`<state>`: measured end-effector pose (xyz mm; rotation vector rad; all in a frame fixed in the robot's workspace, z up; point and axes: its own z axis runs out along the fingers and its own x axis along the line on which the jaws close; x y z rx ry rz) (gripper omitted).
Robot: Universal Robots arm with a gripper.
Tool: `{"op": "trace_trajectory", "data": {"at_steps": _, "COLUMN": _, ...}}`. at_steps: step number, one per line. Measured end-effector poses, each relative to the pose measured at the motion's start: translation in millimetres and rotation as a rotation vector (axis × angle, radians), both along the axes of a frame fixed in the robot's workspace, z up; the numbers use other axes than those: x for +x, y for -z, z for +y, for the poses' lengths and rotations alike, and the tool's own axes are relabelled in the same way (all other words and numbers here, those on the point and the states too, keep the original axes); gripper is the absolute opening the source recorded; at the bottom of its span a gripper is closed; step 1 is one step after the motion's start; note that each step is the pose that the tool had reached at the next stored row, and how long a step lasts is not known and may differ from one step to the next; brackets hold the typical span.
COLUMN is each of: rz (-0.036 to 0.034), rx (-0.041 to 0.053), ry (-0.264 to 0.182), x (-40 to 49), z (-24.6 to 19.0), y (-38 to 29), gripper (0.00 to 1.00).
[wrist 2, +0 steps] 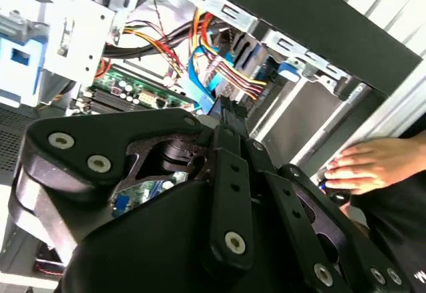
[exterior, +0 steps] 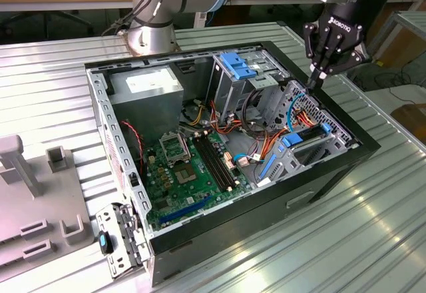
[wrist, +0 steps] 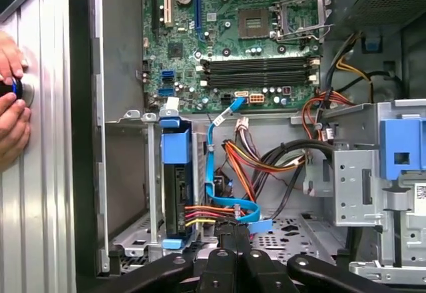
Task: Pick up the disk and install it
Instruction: 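Insert the second disk wire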
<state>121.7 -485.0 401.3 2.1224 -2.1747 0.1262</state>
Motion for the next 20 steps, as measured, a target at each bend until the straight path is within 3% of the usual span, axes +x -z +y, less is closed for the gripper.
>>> {"op": "trace_trajectory", "data": {"at_steps": 2, "rz": -0.0001, "rx": -0.0011, "ry": 0.000, "x": 0.2, "z": 0.0, "y": 0.1, "gripper": 0.11}}
{"op": "trace_trajectory", "data": {"at_steps": 3, "rz": -0.0001, "rx": -0.0018, "ry": 0.000, "x": 0.2, "z": 0.2, "y": 0.2, "gripper": 0.17}}
{"op": "trace_trajectory", "data": {"at_steps": 4, "rz": -0.0001, "rx": -0.0039, "ry": 0.000, "x": 0.2, "z": 0.8, "y": 0.2, "gripper": 0.30}}
{"op": "trace_trajectory", "data": {"at_steps": 6, "rz": -0.0001, "rx": -0.0094, "ry": 0.000, "x": 0.2, "z": 2.9, "y": 0.7, "gripper": 0.36}}
{"op": "trace_trajectory", "data": {"at_steps": 7, "rz": -0.0001, "rx": -0.0196, "ry": 0.000, "x": 0.3, "z": 5.7, "y": 1.8, "gripper": 0.36}}
{"op": "trace_trajectory", "data": {"at_steps": 8, "rz": 0.0000, "rx": -0.0275, "ry": 0.000, "x": 0.2, "z": 7.0, "y": 2.2, "gripper": 0.42}}
{"op": "trace_trajectory", "data": {"at_steps": 9, "rz": -0.0001, "rx": -0.0585, "ry": 0.000, "x": 0.2, "z": 8.9, "y": 2.9, "gripper": 0.42}}
{"op": "trace_trajectory", "data": {"at_steps": 10, "rz": 0.0000, "rx": -0.0831, "ry": 0.000, "x": 0.2, "z": 9.4, "y": 3.3, "gripper": 0.42}}
{"op": "trace_trajectory", "data": {"at_steps": 11, "rz": 0.0000, "rx": -0.0971, "ry": 0.000, "x": 0.2, "z": 10.1, "y": 4.8, "gripper": 0.42}}
{"op": "trace_trajectory", "data": {"at_steps": 15, "rz": -0.0003, "rx": -0.0981, "ry": 0.000, "x": 0.2, "z": 11.2, "y": 13.6, "gripper": 0.41}}
{"op": "trace_trajectory", "data": {"at_steps": 20, "rz": -0.0003, "rx": -0.1009, "ry": 0.000, "x": 0.2, "z": 11.4, "y": 19.8, "gripper": 0.11}}
